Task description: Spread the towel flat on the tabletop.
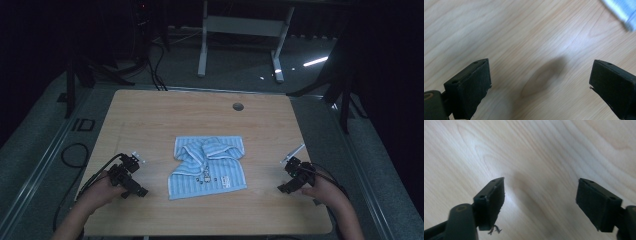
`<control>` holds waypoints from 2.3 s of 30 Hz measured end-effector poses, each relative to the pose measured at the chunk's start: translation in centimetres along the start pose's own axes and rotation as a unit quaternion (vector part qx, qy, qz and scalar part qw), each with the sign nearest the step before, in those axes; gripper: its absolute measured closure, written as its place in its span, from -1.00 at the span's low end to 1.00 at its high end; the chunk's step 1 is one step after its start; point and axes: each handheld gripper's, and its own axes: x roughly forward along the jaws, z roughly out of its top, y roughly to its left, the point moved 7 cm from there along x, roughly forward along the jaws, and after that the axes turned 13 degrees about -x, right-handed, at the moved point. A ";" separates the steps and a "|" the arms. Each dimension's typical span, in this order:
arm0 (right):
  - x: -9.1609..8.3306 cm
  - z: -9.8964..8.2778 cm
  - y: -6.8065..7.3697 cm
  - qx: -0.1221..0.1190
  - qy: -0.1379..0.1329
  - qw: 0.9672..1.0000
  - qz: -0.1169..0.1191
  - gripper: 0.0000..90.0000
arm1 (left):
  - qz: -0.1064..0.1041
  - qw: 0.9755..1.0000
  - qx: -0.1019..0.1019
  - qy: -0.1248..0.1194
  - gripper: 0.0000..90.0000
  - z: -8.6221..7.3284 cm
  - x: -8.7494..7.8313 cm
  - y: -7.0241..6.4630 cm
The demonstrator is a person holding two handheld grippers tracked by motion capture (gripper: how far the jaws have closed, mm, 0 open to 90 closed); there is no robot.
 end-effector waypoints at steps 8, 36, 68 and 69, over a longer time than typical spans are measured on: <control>0.7 2.4 0.4 -0.017 -0.004 1.000 0.005 -0.53 | -0.002 1.000 0.028 -0.011 -0.76 2.5 0.8 -2.0; 2.3 16.2 1.6 -0.118 -0.059 0.991 0.009 0.10 | -0.022 0.992 0.114 -0.044 -0.50 12.3 3.4 -12.9; -0.2 17.0 0.8 -0.125 -0.070 0.989 -0.025 0.95 | 0.001 0.986 0.091 -0.138 0.92 15.2 -1.6 -10.9; -0.5 16.8 0.7 -0.123 -0.075 0.989 -0.028 0.95 | 0.001 0.986 0.088 -0.139 0.93 15.1 -2.0 -10.6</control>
